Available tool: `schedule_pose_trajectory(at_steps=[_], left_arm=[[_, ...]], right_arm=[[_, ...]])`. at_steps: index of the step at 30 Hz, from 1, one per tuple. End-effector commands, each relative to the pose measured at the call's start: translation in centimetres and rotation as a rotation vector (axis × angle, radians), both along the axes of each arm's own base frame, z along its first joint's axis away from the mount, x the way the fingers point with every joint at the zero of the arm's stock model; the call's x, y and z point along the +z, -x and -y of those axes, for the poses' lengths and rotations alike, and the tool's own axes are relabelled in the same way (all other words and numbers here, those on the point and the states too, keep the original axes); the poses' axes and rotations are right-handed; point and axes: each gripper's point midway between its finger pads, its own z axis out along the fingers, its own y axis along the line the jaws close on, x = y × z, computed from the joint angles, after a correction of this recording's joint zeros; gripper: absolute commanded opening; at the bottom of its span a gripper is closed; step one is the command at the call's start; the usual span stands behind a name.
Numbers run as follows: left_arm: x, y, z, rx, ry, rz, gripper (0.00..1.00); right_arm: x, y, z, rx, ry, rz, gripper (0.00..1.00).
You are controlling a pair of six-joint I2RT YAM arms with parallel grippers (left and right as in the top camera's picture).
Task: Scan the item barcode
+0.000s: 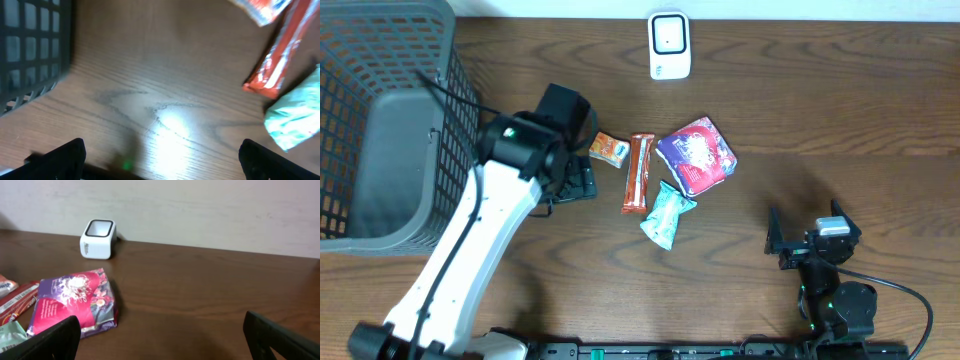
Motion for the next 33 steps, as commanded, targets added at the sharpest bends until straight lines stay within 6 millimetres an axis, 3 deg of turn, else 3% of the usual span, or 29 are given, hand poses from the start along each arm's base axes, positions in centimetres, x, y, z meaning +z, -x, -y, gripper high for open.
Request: schedule_pose_trajectory(at_steps=[1,4,6,7,14,20,23,28,33], left_arm=[[-1.7,0.1,-0.1,-0.008,-0.023,-0.073,0.98],[-2.4,0.0,-0.1,-0.008,-0.034,-0.102,0.98],[-2.6,-0.2,-0.2,-0.002,-0.036,-0.105,0.98],[-2.6,-0.3,-0.3,0.008,-0.033,-0.1,0.98],[-2.5,-1.0,-3.8,0.196,-0.007,-0.087,0.98],[-2.5,-0.8,-5.4,0.253,-0.009,-0.103,0.98],[-2.5,-0.8,-5.4,0.253,-0.009,-0.103,0.98],[-2.5,-0.8,-5.4,0.252,-0.009,-0.103,0.98],[-2.5,-0.8,-5.4,0.252,-0.009,-0.103,0.98]], right_arm=[[1.0,0.0,-0.7,0.044,-0.037,0.04,0.99],[2.8,1.4,-5.6,0.335,-0.268,0.048,0.99],[2.8,4.7,-10.4,0.658,-0.448,-0.078,0.99],[2.7,6.0,-11.6,0.755,-0.484,-0.131,0.99],[4.3,6.5,-11.9,0.794,-0.558,-0.116,0.99],[10.7,8.1,-11.6,0.866,-0.505,0.156,0.99],[12.8,8.3,-11.4,0.848,-0.472,0.187,0.99],[14.1,6.6,-10.9,0.744,-0.412,0.063,0.99],[15.4,4.5,-11.6,0.736,-0.414,-0.167,0.99]])
